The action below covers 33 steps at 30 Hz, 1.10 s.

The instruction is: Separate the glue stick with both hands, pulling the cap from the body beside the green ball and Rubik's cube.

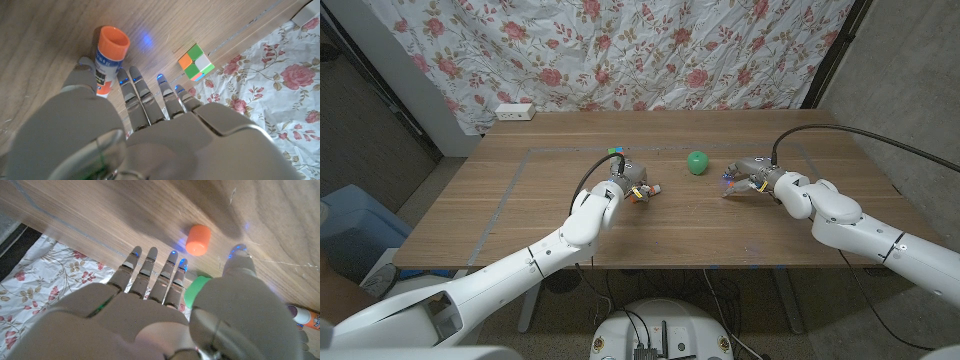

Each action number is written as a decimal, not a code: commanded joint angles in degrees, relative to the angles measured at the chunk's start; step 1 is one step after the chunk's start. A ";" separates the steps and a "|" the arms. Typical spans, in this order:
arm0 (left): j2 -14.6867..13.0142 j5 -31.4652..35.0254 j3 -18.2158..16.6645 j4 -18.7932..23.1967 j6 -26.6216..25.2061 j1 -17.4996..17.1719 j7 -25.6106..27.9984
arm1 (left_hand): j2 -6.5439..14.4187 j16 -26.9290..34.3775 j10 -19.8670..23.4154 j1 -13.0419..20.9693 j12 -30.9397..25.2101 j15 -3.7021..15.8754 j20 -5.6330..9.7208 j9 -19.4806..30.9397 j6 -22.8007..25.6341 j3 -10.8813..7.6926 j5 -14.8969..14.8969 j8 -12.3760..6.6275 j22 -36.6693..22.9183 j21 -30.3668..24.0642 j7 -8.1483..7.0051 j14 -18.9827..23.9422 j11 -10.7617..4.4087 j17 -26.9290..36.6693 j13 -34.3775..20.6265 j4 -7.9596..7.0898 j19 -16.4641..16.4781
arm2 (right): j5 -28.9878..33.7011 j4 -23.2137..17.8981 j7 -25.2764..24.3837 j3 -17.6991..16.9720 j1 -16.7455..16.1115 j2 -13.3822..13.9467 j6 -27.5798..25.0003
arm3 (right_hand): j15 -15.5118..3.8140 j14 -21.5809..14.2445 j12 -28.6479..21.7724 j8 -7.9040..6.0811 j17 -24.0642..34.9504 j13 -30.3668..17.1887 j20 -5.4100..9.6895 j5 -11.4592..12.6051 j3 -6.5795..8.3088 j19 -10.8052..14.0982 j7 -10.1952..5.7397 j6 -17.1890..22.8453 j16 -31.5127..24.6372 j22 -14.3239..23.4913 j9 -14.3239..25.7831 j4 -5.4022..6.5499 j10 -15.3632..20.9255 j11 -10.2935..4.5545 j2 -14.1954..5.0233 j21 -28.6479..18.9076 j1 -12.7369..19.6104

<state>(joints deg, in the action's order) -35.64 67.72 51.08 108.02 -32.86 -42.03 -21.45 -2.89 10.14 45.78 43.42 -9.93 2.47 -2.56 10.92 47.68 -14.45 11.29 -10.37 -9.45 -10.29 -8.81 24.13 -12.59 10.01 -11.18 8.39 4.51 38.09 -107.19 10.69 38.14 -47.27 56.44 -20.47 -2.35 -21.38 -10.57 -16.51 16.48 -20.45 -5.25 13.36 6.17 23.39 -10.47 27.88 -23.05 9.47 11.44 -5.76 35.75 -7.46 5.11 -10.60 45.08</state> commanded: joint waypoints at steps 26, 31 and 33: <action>-0.31 3.87 -1.65 3.03 -2.92 -1.16 -4.62 | -1.96 0.30 -11.88 -7.17 -0.33 2.94 -2.16 -0.33 -11.69 1.56 -0.35 0.43 -0.31 -0.11 3.33 -5.36 1.81 0.17 -0.18 -0.63 -3.58 | -0.94 -0.18 4.40 0.56 1.71 -0.23 -0.65 | 3.10 4.08 0.38 4.08 -0.40 1.94 -1.94 2.31 -2.83 -2.25 2.16 -7.02 3.19 0.19 -0.25 2.27 -8.21 2.02 1.09 0.14 -8.00; -0.36 3.39 -2.23 3.38 -2.36 -1.44 -4.01 | -1.75 -0.01 -13.83 -9.20 -0.40 1.89 -2.27 -0.32 -13.88 1.84 -0.46 0.38 -0.32 -0.01 4.22 -7.23 3.00 0.23 -0.20 -1.22 -4.54 | -2.32 -0.08 5.30 0.28 1.97 -0.09 -0.24 | 5.25 5.89 0.44 5.06 -0.62 2.93 -2.61 3.18 -3.77 -3.50 2.93 -8.88 4.40 0.19 -0.38 3.19 -11.55 3.18 1.12 0.26 -10.63; -0.37 2.05 -3.09 3.93 -2.44 -1.81 -4.02 | -1.63 -0.14 -14.86 -9.87 -0.43 1.72 -2.14 -0.33 -14.95 1.86 -0.46 0.40 -0.30 0.01 4.52 -8.28 3.65 0.17 -0.20 -1.31 -4.99 | -3.11 0.04 5.85 0.17 2.13 0.11 0.26 | 6.16 6.72 0.40 5.38 -0.71 3.36 -2.95 3.40 -4.07 -4.51 3.25 -9.70 4.92 0.16 -0.42 3.52 -12.67 3.78 1.03 0.44 -11.58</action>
<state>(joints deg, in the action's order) -36.09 71.07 49.72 110.71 -35.35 -42.95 -25.56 -4.55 10.17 31.74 34.51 -9.93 2.34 -4.60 10.39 33.61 -12.64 11.01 -9.92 -9.45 -10.29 -4.59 16.65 -9.39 9.99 -11.20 7.52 0.19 37.11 -107.28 14.70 38.55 -45.78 56.28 -20.90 2.53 -15.13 -10.14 -11.42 15.71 -17.42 -7.91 16.24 2.43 19.88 -7.43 18.94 -18.55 9.46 10.91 -2.51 24.28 -4.35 6.18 -10.38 34.97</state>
